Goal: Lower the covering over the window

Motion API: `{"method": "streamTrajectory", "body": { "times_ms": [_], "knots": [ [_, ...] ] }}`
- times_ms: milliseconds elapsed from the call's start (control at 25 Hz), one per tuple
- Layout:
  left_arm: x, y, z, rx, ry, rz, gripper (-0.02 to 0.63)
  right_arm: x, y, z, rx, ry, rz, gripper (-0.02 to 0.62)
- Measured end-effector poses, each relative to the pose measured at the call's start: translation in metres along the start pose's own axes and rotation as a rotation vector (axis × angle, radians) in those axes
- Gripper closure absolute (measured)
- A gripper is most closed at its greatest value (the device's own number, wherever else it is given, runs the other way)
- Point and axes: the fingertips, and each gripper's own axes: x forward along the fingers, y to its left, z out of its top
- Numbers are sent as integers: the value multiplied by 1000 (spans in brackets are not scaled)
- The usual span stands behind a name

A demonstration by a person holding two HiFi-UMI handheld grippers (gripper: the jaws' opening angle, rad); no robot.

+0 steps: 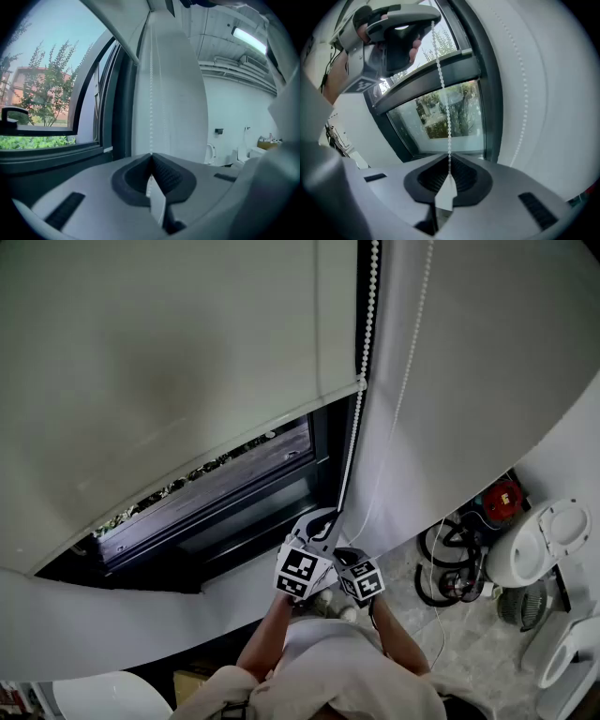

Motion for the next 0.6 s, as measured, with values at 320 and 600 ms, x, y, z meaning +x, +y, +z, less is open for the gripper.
{"method": "streamTrajectory", "body": {
  "times_ms": [320, 600],
  "knots": [
    [3, -4, -45, -15, 82, -6, 592, -65, 3, 72, -23, -198, -42, 457],
    [-1, -13, -66, -32, 89, -17, 592, -157, 17, 196, -153, -512, -90, 459]
  ]
}}
